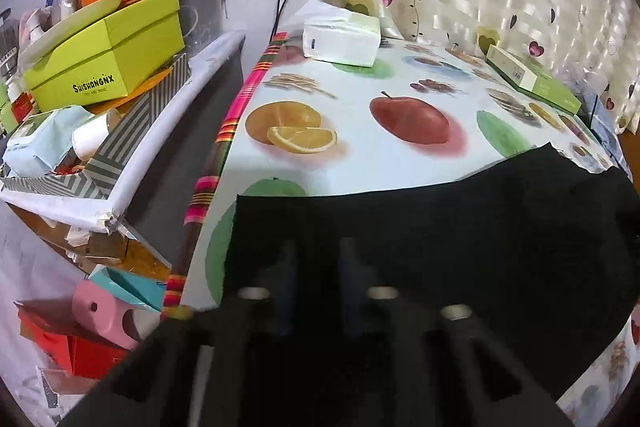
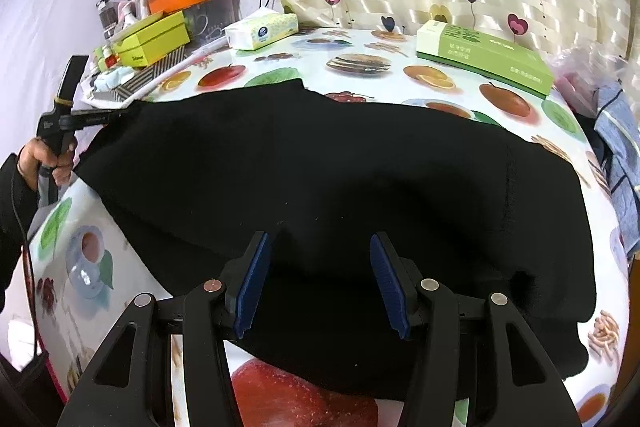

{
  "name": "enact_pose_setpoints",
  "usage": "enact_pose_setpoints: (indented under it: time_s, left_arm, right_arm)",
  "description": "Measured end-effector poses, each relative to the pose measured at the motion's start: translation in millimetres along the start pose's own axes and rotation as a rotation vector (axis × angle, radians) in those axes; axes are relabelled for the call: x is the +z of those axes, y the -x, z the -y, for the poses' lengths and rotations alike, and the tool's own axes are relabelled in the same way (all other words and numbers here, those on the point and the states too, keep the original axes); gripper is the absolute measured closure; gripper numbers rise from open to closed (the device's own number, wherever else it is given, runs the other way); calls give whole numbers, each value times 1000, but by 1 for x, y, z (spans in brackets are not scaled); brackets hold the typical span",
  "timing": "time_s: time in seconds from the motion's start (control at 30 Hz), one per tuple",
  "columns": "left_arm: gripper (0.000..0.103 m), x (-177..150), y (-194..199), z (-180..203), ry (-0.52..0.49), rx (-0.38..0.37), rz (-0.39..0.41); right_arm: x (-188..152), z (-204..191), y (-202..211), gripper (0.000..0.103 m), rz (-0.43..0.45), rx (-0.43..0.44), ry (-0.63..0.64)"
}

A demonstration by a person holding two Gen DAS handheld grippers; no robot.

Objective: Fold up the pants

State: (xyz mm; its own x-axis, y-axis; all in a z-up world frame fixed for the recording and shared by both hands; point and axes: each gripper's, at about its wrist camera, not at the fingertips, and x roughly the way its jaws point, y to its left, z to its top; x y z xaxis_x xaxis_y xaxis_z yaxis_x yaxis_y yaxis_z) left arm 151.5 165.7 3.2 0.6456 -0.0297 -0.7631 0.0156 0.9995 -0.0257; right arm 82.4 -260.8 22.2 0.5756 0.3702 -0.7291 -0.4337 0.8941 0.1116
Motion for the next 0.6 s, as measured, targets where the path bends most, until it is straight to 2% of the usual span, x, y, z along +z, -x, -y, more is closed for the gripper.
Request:
enact_pose_setpoints:
  time_s: [0.03, 0.13, 0.3, 0.37, 0.47, 0.5, 0.6]
  left_arm:
    - [96, 0, 1, 3, -12, 7, 2]
    - [96, 2, 7, 11, -47, 50, 33]
    - [96, 22, 32, 5, -21, 40, 135]
    - [96, 29, 23, 5, -34, 49, 117]
    - [94, 27, -19, 6, -65, 90, -14]
    - [90, 26, -20, 6, -66, 100, 18]
    - [88, 26, -11, 8, -44, 123, 17]
  right_arm:
    - [0, 1, 1, 50, 5, -2, -5]
    - [1, 6, 8, 50, 25, -16, -22]
    - [2, 24, 20, 50, 62, -59, -86]
    - [0, 34, 21, 50, 60, -90, -124]
    - [-6, 54, 25, 50, 54, -110, -207]
    - [-10, 62, 28, 50, 56, -107, -245]
    - [-18, 80, 37, 50, 67, -102, -320]
